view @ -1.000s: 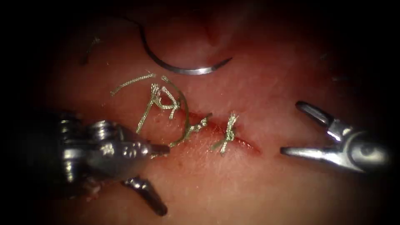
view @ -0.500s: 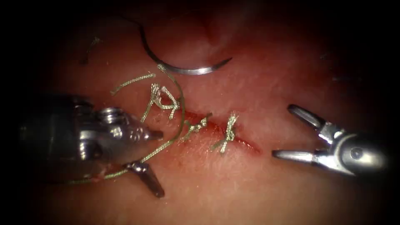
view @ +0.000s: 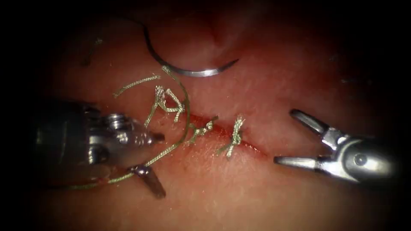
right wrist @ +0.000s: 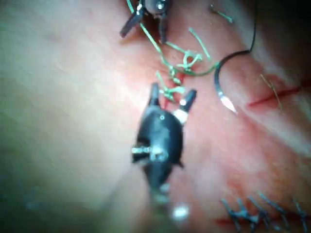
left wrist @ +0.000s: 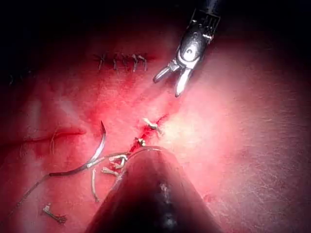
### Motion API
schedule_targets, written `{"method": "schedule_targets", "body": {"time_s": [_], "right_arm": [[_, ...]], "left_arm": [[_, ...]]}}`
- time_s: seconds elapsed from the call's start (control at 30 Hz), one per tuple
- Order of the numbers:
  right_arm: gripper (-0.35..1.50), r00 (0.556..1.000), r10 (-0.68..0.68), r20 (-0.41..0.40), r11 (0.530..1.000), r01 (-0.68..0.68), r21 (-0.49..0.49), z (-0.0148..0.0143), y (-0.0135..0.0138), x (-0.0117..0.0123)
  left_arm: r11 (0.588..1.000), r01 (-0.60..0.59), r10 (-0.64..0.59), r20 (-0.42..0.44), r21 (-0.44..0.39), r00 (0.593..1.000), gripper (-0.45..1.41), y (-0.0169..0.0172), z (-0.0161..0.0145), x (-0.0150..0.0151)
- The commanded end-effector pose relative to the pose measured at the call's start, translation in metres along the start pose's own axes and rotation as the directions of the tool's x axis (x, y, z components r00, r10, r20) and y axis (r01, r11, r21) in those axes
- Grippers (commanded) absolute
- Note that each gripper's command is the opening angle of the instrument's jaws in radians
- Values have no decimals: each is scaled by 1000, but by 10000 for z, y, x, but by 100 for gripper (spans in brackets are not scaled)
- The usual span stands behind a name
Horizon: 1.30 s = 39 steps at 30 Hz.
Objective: Wound Closure
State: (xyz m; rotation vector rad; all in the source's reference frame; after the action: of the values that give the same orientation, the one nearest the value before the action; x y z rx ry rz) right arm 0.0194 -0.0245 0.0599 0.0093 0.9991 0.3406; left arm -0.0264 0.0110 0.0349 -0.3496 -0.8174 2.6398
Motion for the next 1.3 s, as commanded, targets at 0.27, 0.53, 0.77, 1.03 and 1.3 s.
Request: {"method": "schedule_targets", "body": {"time_s": [0.27,0.53,0.77,1.03,1.3], "right_arm": [[145,1000,0,-2,1000,0,0,10,-3,-1],[145,1000,-1,-2,1000,1,-1,12,-3,-1],[145,1000,-1,-2,1000,1,-1,12,-3,-1],[145,1000,-1,-2,1000,1,-1,12,-3,-1],[145,1000,-1,-2,1000,1,-2,13,-3,-1]], "left_arm": [[992,-117,117,-5,-52,993,-45,12,-21,2],[975,-214,213,-17,-61,977,-45,61,-73,-21],[939,-319,317,-34,-130,948,-45,130,-102,-63],[889,-395,378,-116,-231,918,74,163,-135,-81],[920,-359,314,-251,-160,916,135,113,-163,-48]]}}
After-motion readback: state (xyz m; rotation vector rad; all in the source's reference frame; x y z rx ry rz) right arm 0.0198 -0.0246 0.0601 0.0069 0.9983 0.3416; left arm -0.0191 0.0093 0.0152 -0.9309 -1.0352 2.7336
